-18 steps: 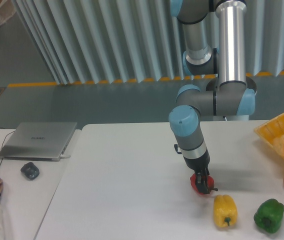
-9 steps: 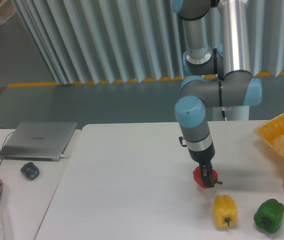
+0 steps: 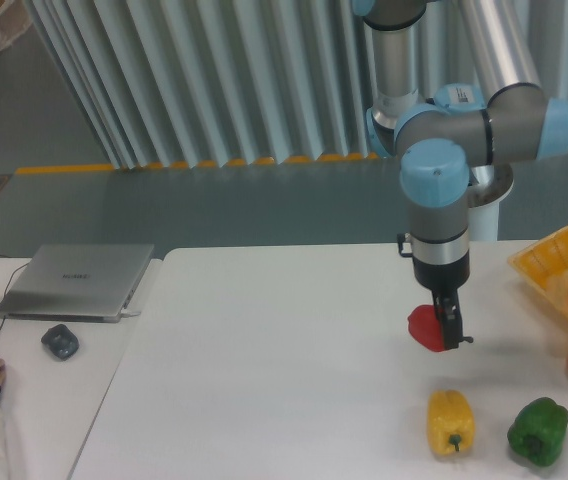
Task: Place the red peppers in a basket
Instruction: 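Lift the red pepper and carry it toward the yellow basket, then lower the red pepper into the basket and release it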
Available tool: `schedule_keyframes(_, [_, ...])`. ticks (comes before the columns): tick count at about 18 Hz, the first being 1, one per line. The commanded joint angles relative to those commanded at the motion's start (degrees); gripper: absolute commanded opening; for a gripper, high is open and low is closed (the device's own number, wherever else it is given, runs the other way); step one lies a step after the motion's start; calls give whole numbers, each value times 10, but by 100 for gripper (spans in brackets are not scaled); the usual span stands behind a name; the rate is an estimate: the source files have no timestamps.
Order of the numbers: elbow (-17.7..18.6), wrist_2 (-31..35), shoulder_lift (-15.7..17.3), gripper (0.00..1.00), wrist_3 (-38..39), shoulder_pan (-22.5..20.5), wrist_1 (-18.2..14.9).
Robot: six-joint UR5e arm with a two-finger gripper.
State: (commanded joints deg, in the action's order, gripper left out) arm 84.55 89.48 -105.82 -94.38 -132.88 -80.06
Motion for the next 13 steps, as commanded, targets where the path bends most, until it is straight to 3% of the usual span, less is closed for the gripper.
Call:
schedule_keyframes(5, [5, -12, 23, 40, -86, -63, -32])
schedule_keyframes(13, [14, -8, 33, 40, -208, -145, -51])
